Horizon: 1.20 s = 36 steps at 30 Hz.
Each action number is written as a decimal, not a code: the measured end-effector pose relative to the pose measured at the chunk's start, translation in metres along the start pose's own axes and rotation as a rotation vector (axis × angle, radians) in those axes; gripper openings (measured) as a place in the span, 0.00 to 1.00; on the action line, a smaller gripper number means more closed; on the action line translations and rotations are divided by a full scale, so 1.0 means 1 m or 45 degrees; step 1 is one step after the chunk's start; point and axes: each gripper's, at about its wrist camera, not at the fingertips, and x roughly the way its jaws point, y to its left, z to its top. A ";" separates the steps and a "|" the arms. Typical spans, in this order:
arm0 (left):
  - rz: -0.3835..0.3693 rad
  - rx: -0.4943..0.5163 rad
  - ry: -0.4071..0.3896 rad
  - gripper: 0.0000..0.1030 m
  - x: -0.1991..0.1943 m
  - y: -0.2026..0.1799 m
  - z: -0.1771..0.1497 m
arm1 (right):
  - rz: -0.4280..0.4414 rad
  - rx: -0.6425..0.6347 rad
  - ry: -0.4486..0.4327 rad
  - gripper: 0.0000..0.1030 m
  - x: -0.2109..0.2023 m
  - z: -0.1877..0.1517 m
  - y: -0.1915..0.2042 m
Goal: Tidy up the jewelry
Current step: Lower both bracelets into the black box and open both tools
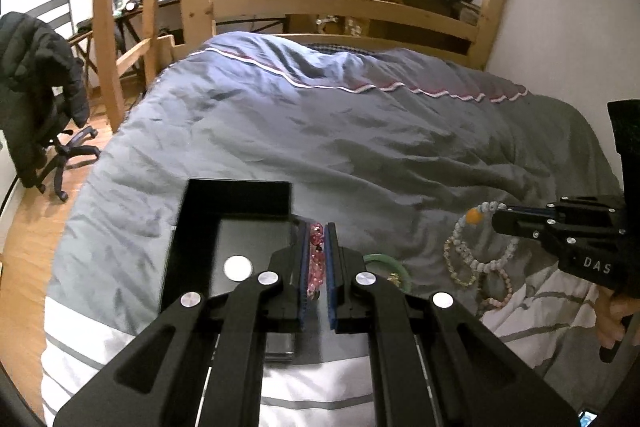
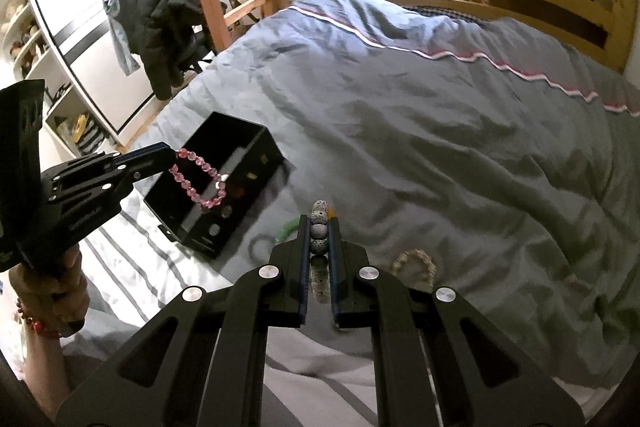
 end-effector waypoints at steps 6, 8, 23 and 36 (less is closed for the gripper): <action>0.054 -0.031 -0.010 0.07 -0.009 0.027 0.001 | 0.017 -0.054 0.020 0.09 0.018 0.022 0.035; 0.053 -0.053 -0.011 0.07 -0.010 0.037 0.002 | 0.024 -0.068 0.027 0.09 0.024 0.027 0.046; 0.139 -0.126 0.089 0.07 0.012 0.082 -0.005 | 0.093 -0.144 0.105 0.09 0.092 0.066 0.113; 0.175 -0.213 0.100 0.07 0.013 0.101 -0.010 | 0.104 -0.134 0.156 0.14 0.115 0.060 0.116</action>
